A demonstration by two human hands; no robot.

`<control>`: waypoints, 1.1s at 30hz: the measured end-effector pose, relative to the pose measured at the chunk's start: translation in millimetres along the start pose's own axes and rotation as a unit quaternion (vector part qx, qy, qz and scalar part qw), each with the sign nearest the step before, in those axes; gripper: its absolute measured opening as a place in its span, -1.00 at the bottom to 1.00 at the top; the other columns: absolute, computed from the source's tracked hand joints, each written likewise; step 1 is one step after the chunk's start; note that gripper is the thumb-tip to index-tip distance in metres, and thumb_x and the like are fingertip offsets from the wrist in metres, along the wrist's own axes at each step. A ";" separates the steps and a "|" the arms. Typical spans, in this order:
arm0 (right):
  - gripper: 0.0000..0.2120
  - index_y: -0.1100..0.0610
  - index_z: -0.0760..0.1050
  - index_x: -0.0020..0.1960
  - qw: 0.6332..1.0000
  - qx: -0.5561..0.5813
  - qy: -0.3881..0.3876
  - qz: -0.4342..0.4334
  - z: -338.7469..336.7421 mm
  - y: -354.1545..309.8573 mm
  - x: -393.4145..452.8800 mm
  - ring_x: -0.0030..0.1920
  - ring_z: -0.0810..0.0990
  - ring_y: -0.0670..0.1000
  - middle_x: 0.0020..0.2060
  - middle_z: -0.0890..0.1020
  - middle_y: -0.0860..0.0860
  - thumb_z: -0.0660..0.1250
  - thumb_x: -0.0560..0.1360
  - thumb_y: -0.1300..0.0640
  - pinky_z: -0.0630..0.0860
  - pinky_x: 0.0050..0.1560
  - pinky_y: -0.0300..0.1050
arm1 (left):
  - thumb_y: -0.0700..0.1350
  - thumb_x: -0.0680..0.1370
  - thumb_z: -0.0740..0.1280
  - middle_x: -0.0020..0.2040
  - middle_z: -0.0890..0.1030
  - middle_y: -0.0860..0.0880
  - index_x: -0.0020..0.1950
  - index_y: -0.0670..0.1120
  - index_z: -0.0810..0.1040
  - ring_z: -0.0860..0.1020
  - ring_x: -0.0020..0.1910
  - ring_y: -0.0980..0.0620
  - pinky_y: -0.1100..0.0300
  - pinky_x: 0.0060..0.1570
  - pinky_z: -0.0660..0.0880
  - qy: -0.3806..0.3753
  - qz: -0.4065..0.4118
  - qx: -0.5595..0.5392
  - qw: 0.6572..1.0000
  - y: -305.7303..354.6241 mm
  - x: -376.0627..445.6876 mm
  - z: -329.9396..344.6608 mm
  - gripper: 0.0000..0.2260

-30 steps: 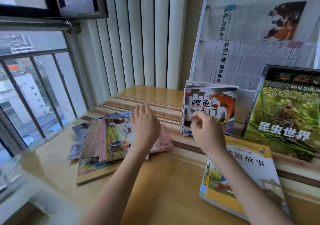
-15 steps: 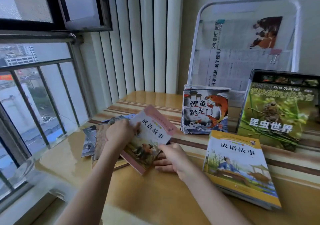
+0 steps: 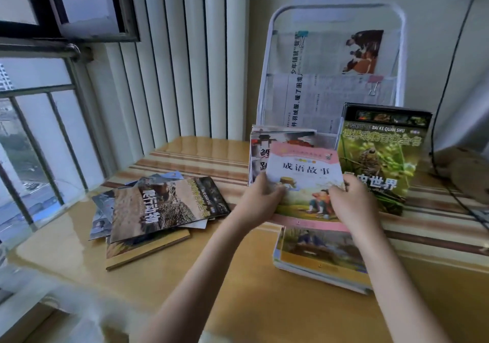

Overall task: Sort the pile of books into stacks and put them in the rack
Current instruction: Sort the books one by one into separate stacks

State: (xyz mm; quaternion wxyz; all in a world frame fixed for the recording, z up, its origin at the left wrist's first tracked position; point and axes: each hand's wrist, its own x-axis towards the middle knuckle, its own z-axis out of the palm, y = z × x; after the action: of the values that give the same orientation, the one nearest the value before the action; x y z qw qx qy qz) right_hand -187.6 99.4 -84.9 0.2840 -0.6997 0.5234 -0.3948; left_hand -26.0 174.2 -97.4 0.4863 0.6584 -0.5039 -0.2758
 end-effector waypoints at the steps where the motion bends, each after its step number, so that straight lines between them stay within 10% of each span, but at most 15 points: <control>1: -0.81 0.20 0.50 0.06 0.998 -0.058 -0.019 0.025 -7.9 16.9 0.0 -0.32 0.44 0.04 -0.12 0.58 0.16 0.17 0.53 0.17 0.29 -0.37 -0.14 | 0.05 0.51 0.23 0.12 0.58 -0.08 0.21 -0.08 0.37 0.58 0.07 -0.06 -0.09 0.11 0.52 -0.029 -0.010 0.012 0.999 -2.7 1.3 15.7 -0.67; 4: -0.78 0.20 0.46 -0.03 0.960 -0.242 -0.113 0.081 -7.4 56.5 -12.0 -0.08 0.40 0.14 0.02 0.50 0.24 0.09 0.57 0.11 0.37 -0.11 -0.04 | -0.05 0.60 0.16 0.26 0.43 -0.21 0.30 -0.20 0.27 0.41 0.25 -0.17 0.03 0.19 0.37 -0.088 -0.045 0.145 0.984 -17.9 -3.0 51.7 -0.66; 9: -0.34 0.28 -0.12 0.52 0.931 -0.355 -0.058 0.061 7.0 30.7 -35.8 0.39 0.11 0.22 0.46 0.02 0.16 0.15 0.58 0.09 0.26 0.30 0.13 | 0.02 0.65 0.08 0.56 -0.13 -0.15 0.55 -0.22 -0.15 -0.19 0.53 -0.14 0.05 0.47 -0.16 -0.093 -0.033 0.197 0.975 -28.6 -16.1 44.1 -0.38; 14: -0.48 0.11 0.11 0.51 0.974 -0.120 -0.151 -0.122 59.9 -38.5 -54.7 0.28 0.39 0.11 0.39 0.31 0.07 0.15 0.59 0.15 0.41 0.20 -0.02 | -0.02 0.62 0.15 0.43 0.33 -0.04 0.45 -0.11 0.32 0.28 0.42 -0.04 0.07 0.38 0.23 0.188 0.052 0.224 0.955 -45.2 -17.0 -46.5 -0.60; 19: -0.71 0.12 0.19 0.28 0.858 0.208 -0.431 0.189 133.7 -84.0 -82.2 -0.32 0.65 0.11 -0.10 0.62 0.22 0.18 0.60 0.17 0.63 -0.28 -0.06 | 0.14 0.59 0.12 0.51 0.21 -0.18 0.50 -0.18 0.19 0.09 0.51 -0.17 -0.14 0.47 0.04 0.240 -0.185 0.427 0.852 -102.1 -12.7 -162.0 -0.42; 25: -0.36 0.16 -0.04 0.51 0.977 0.013 -0.206 0.054 178.2 -67.5 -72.8 -0.01 0.60 0.17 0.22 0.45 0.18 0.21 0.57 0.04 0.54 -0.17 -0.03 | 0.42 0.49 -0.06 0.58 -0.05 -0.07 0.56 -0.11 0.01 -0.19 0.54 -0.06 -0.20 0.46 -0.25 0.146 -0.199 0.478 0.843 -143.2 -39.0 -170.4 -0.19; 29: -0.49 0.26 0.24 0.31 0.966 -0.150 -0.207 -0.031 184.1 -59.7 -60.1 0.13 0.49 0.22 0.22 0.29 0.21 0.26 0.54 -0.05 0.47 0.02 -0.02 | 0.53 0.35 -0.02 0.58 -0.07 0.01 0.43 -0.05 0.20 -0.28 0.52 -0.07 -0.35 0.40 -0.20 0.164 -0.172 0.452 0.860 -145.0 -53.2 -169.9 -0.14; 33: -0.54 0.19 0.23 0.31 0.980 -0.091 -0.169 -0.049 192.8 -51.6 -66.4 0.18 0.44 0.21 0.21 0.34 0.19 0.32 0.51 0.08 0.45 0.00 -0.04 | 0.54 0.31 0.04 0.42 0.33 -0.07 0.16 -0.01 0.28 0.20 0.46 -0.07 -0.32 0.38 0.08 0.163 -0.161 0.460 0.858 -135.2 -56.9 -173.1 -0.29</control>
State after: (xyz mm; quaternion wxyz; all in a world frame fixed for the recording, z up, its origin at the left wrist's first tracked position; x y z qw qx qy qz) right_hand -6.9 174.9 -161.6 0.2840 -0.8039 0.4666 -0.2352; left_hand 155.8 292.5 -163.9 0.1526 0.9146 -0.3737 0.0242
